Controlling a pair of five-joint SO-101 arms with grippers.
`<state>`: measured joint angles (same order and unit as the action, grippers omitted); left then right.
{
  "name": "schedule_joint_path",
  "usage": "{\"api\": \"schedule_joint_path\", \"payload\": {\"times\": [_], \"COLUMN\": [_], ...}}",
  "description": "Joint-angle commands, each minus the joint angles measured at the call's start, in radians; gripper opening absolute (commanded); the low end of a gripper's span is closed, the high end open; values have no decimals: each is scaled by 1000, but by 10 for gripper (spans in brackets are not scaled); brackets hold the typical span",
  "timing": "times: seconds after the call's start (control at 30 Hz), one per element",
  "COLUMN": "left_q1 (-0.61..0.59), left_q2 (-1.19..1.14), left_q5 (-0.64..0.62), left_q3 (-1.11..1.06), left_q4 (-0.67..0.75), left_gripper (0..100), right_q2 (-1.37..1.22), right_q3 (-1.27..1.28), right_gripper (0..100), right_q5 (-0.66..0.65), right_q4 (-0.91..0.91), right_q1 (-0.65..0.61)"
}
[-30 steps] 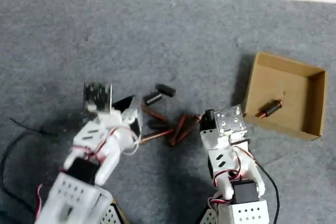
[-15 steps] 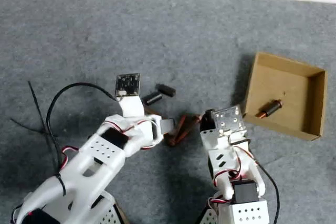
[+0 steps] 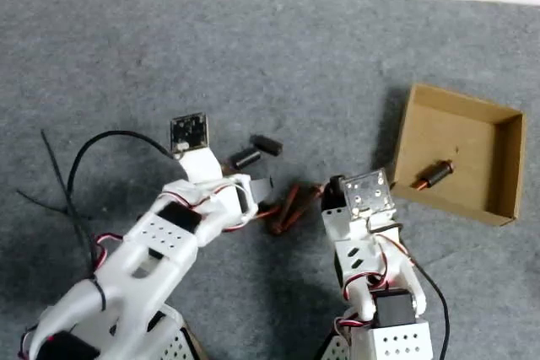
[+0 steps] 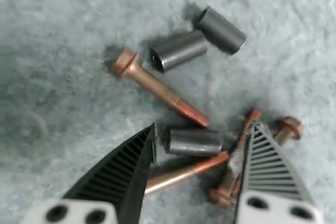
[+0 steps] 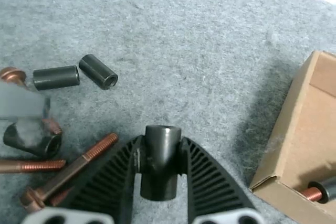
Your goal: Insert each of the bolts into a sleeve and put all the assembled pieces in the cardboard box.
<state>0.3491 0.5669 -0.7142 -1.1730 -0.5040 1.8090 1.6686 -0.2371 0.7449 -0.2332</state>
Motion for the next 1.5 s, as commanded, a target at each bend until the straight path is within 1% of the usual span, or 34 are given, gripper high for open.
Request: {"api": "schedule_joint_path", "payload": {"times": [0.0, 0.13, 0.23, 0.3, 0.53, 0.67, 0.77, 0.9, 0.97, 1.07, 1.23, 1.33, 1.47], "left_q1": [-21, -27, -79, -105, -111, -133, -159, -159, -160, -160, -154, -153, -153], "left_q2": [-104, -280, -377, -418, -473, -475, -479, -570, -615, -667, -723, -730, -730], "left_q5": [-9, -9, -78, -97, -101, -170, -176, -178, -189, -229, -242, -242, -242], "left_q3": [67, 173, 242, 277, 321, 321, 331, 404, 452, 555, 668, 690, 691], "left_q4": [41, 43, 43, 43, 43, 48, 49, 38, -9, -135, -334, -384, -393], "left_gripper": [252, 252, 252, 252, 256, 257, 256, 252, 252, 252, 252, 252, 252], "right_q2": [16, 16, 16, 16, 16, 16, 16, 16, 16, 16, 16, 16, 16], "right_q3": [36, 36, 36, 36, 36, 36, 36, 36, 36, 36, 36, 36, 36], "right_gripper": [5, 5, 5, 5, 5, 5, 5, 5, 5, 5, 5, 5, 5], "right_q5": [-9, -9, -9, -9, -9, -9, -9, -9, -9, -9, -11, -11, -11], "right_q4": [-36, -36, -36, -36, -36, -36, -36, -36, -36, -36, -36, -38, -39], "right_q1": [12, 12, 12, 12, 12, 12, 8, 8, 8, 8, 8, 8, 8]}}
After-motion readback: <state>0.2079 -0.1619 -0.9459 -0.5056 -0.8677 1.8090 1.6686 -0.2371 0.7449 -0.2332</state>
